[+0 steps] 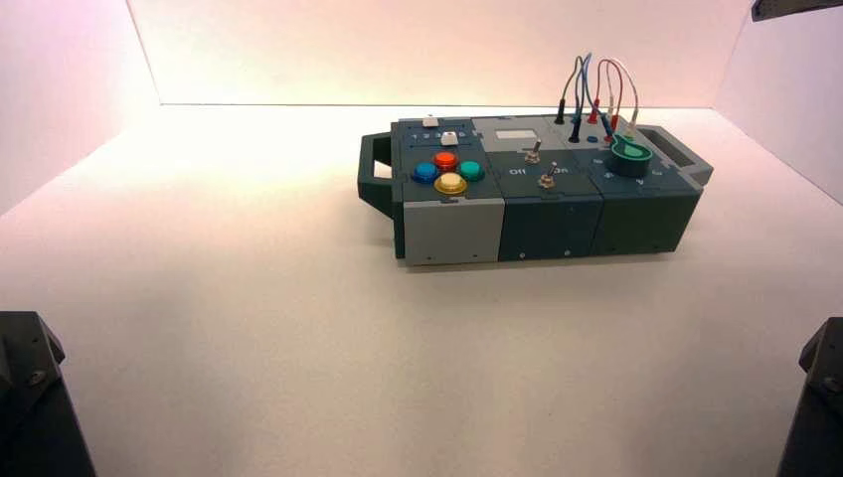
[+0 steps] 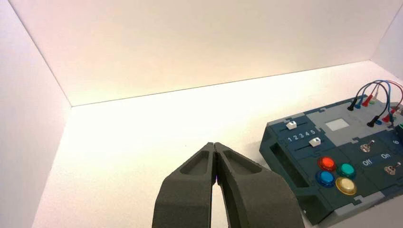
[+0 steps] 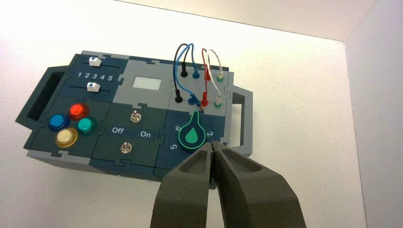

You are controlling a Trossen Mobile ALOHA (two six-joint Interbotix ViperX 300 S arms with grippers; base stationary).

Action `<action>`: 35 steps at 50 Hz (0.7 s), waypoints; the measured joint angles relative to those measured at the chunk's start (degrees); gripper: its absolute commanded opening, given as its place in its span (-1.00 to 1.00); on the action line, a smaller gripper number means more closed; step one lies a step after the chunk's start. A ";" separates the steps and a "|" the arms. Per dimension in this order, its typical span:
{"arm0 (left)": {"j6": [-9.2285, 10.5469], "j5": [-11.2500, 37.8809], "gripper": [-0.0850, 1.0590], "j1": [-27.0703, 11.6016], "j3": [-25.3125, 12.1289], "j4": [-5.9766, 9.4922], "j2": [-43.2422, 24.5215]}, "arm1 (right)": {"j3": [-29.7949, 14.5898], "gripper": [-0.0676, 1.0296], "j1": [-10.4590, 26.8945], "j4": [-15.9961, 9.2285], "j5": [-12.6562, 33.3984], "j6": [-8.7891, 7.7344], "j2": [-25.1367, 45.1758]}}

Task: Flip the bottom switch off with the right gripper.

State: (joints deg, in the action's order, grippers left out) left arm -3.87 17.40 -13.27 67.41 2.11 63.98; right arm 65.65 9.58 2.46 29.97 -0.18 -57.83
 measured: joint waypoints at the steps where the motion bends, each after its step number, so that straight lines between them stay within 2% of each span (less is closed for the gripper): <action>1: -0.09 0.00 -0.91 0.00 0.00 -0.09 0.00 | 0.00 -0.92 0.00 0.00 0.00 0.00 0.00; 22: 0.00 0.00 -0.91 -0.09 0.00 0.00 -0.97 | 0.00 -0.92 0.09 0.09 0.00 0.00 0.00; 25: 0.00 0.00 -0.91 0.00 -0.09 0.35 -2.81 | 0.00 -0.92 0.18 -0.09 0.00 0.00 0.00; 35: 0.35 1.23 -0.91 -1.14 -2.55 2.64 -15.56 | 0.00 -0.92 0.18 -0.62 0.00 0.00 0.00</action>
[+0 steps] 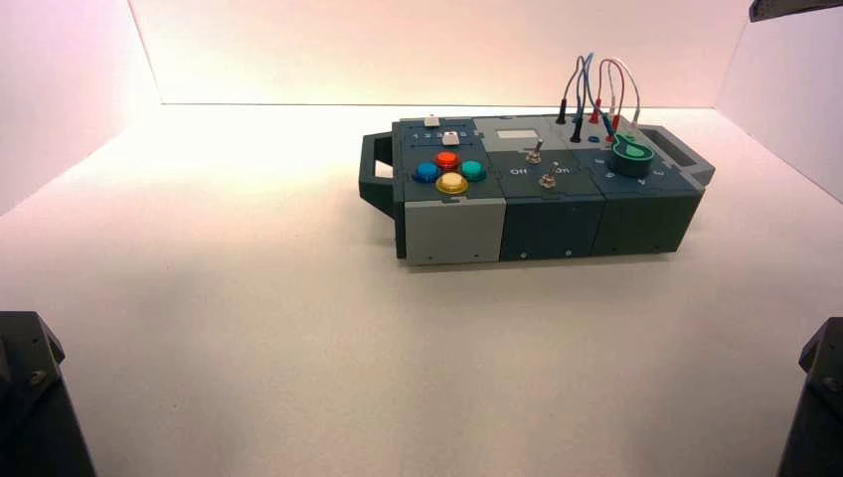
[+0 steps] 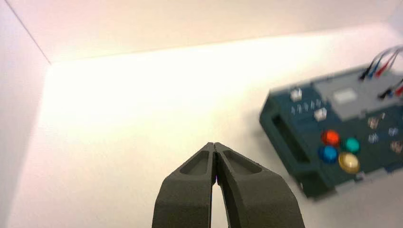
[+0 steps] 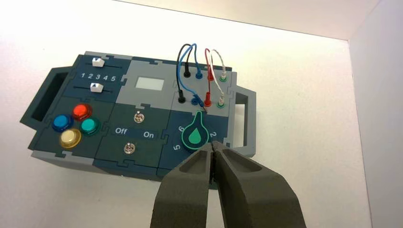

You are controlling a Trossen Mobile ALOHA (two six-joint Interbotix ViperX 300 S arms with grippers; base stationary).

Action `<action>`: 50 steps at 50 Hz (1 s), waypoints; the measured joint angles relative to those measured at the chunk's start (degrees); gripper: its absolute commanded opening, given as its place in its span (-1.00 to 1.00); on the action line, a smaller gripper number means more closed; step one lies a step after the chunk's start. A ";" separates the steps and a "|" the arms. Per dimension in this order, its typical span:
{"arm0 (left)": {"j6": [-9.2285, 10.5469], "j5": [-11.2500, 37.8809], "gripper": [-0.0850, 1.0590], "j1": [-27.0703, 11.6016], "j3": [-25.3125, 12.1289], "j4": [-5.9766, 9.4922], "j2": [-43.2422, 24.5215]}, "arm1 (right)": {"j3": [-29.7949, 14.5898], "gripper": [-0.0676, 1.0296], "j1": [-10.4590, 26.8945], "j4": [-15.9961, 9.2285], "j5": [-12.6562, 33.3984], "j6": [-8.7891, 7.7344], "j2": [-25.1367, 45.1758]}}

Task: Flip the bottom switch off with the right gripper.

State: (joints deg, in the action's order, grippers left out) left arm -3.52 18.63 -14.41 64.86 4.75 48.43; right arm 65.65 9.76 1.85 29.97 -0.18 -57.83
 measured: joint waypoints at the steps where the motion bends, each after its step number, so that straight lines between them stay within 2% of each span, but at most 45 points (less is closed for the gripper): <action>1: 0.00 0.00 -0.91 -0.26 -0.35 0.09 -1.05 | 0.00 -0.92 0.09 0.00 0.00 0.00 0.00; 4: 0.00 0.09 -0.91 -0.88 -1.14 0.53 -3.78 | 0.00 -0.92 0.00 -0.18 0.00 0.00 0.00; 5: -0.09 0.09 -0.91 -2.02 -2.72 1.23 -8.09 | 0.00 -0.92 0.09 -0.35 0.00 0.00 0.00; 7: 0.00 0.09 -0.91 -2.55 -3.43 1.41 -9.84 | 0.00 -0.92 0.09 -0.53 0.00 0.00 0.00; 10: 0.18 0.09 -0.91 -5.19 -7.12 2.37 -16.00 | 0.00 -0.92 0.26 -0.79 0.00 0.00 0.09; 11: 0.18 0.09 -0.91 -5.19 -7.12 2.37 -16.00 | 0.00 -0.92 0.26 -0.79 0.00 0.00 0.09; 13: 0.09 0.00 -0.91 -8.35 -10.46 2.72 -22.06 | 0.00 -0.92 0.62 -0.88 0.00 0.00 0.09; 18: 0.18 0.09 -0.91 -11.16 -14.50 3.08 -29.53 | -0.09 -0.92 0.62 -0.97 -0.09 -0.09 0.09; 19: 0.09 0.09 -0.91 -13.71 -17.14 3.34 -34.45 | -0.09 -0.92 0.62 -0.97 -0.18 -0.09 -0.18; 22: 0.00 0.18 -0.91 -15.38 -18.81 3.43 -38.85 | -0.18 -0.92 0.70 -0.97 -0.18 -0.09 -0.09; 34: 0.00 0.79 -0.91 -19.60 -25.31 3.43 -50.01 | -0.18 -0.92 0.79 -0.97 -0.26 -0.09 -0.18; 50: -0.88 1.14 -0.91 -19.25 -29.09 2.90 -57.22 | -0.18 -0.92 1.76 -1.32 -0.26 -0.09 0.09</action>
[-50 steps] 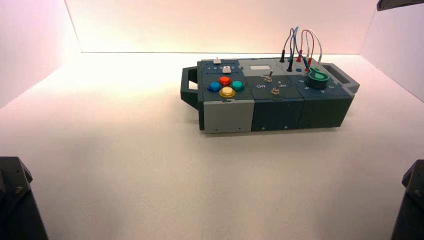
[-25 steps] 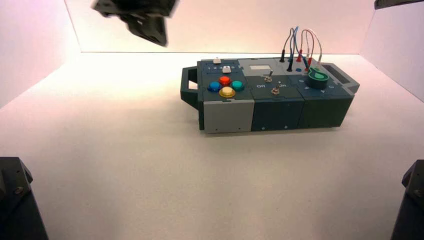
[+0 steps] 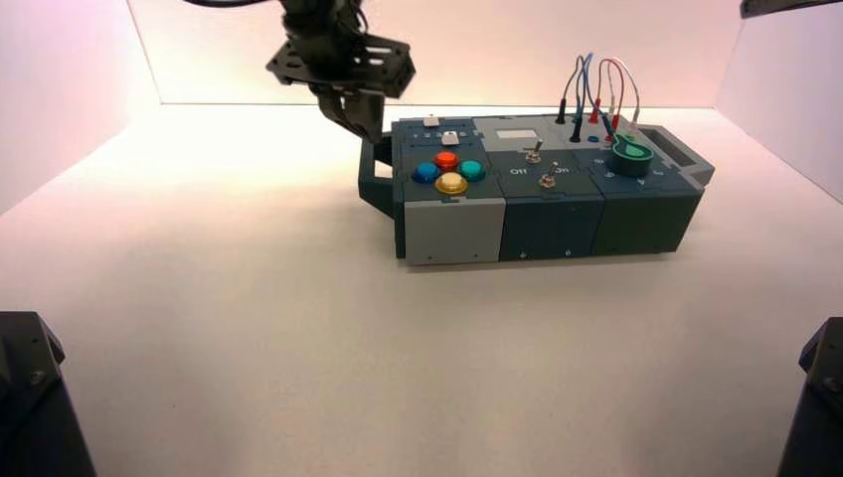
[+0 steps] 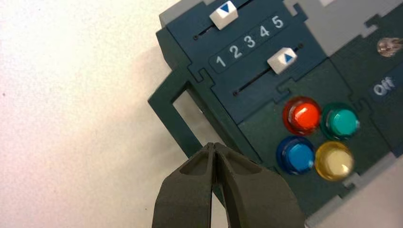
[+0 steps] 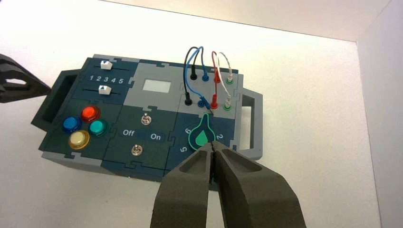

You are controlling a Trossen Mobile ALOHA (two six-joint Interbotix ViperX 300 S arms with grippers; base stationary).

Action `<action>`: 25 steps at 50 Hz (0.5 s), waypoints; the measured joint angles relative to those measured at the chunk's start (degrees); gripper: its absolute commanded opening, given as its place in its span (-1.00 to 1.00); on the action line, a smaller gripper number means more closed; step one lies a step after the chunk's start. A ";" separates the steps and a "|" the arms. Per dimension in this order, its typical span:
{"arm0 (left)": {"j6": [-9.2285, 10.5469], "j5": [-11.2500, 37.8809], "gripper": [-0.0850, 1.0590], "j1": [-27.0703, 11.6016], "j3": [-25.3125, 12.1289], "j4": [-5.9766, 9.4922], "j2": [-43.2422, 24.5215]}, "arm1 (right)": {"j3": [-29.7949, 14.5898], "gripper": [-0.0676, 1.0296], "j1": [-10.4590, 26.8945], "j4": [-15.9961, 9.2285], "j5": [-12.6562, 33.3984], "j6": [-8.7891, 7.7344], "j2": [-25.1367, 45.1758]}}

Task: Flip the bottom switch off with the right gripper.

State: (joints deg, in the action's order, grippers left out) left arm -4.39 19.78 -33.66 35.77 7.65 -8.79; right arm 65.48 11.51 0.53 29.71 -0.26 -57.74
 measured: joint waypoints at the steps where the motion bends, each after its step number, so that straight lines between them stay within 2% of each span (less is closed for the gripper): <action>1: -0.18 0.00 -0.91 -0.18 -0.26 0.00 -0.53 | -0.09 -0.92 0.44 0.00 0.00 0.00 0.00; 13: -1.32 0.53 -0.91 -0.18 -3.96 -0.26 -5.98 | -0.79 -0.92 3.52 -0.62 0.70 0.00 0.00; 20: -1.85 1.93 -0.91 0.35 -7.38 -0.35 -8.70 | -3.08 -0.92 5.10 -3.52 3.78 0.09 2.90; 25: -2.11 2.55 -0.91 0.35 -8.26 -0.26 -9.32 | -3.96 -0.92 5.45 -4.22 5.01 0.09 6.33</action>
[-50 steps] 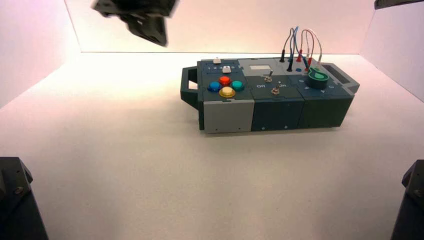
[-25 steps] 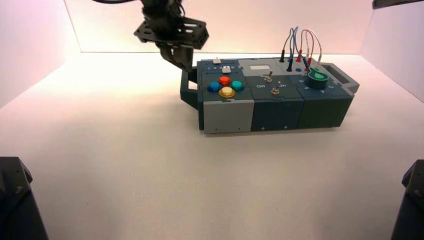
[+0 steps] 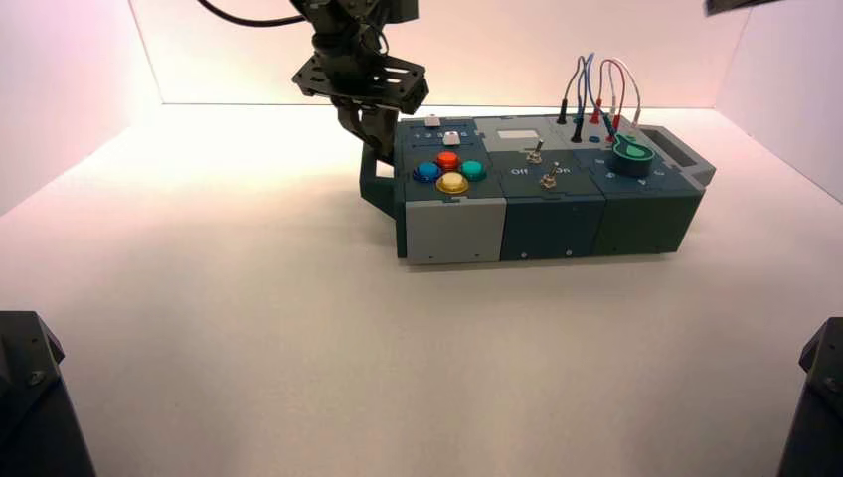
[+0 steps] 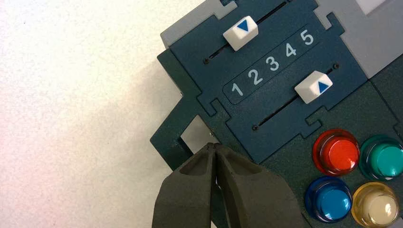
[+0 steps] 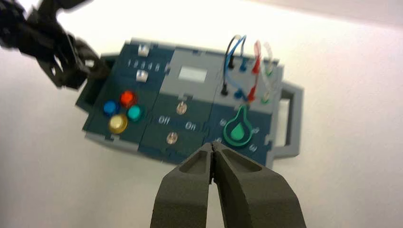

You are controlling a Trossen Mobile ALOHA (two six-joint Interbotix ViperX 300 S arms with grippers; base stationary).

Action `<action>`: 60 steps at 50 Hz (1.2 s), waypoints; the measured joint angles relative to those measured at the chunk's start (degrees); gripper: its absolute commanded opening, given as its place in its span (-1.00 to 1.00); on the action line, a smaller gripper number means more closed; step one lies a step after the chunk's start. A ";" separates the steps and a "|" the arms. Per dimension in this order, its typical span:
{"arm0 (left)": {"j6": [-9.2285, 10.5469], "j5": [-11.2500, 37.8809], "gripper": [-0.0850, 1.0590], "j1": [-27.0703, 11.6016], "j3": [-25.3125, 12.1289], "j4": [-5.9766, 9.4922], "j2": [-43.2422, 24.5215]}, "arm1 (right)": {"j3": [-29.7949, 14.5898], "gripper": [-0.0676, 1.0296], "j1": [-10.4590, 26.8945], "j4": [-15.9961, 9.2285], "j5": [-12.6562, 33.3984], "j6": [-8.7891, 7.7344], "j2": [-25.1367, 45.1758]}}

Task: Flip the bottom switch off with the right gripper.

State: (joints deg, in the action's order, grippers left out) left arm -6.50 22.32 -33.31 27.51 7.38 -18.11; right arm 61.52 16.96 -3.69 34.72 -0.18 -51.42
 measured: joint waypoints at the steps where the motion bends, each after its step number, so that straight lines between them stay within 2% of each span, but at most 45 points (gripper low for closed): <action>1: -0.18 0.09 -0.91 0.00 -0.18 0.00 -0.09 | -0.26 -0.92 0.00 -0.09 0.18 0.00 1.05; 10: -1.32 0.26 -0.91 0.00 -0.79 -0.09 -0.53 | -1.85 -0.92 0.09 -0.70 0.44 0.00 12.57; 24: -2.11 0.35 -0.91 0.00 -1.23 0.00 -1.14 | -4.22 -0.92 0.09 -2.64 -0.26 0.00 21.36; 34: -2.20 0.35 -0.91 0.00 -1.41 0.00 -1.49 | -7.65 -0.92 0.97 -4.13 -0.79 0.09 29.09; 44: -2.29 0.44 -0.91 0.00 -1.58 0.00 -1.76 | -10.81 -0.92 2.02 -4.48 -1.58 0.09 37.44; 49: -2.46 0.44 -0.91 0.00 -1.58 0.00 -1.85 | -11.60 -0.92 2.02 -4.66 -2.11 0.09 40.87; 60: -2.64 0.44 -0.91 0.00 -1.58 0.09 -1.85 | -11.95 -0.92 2.11 -4.83 -2.90 0.09 43.51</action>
State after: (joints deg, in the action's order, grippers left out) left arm -9.14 22.76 -33.31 25.93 7.47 -19.95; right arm 49.57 19.07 -8.53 31.82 -0.09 -7.91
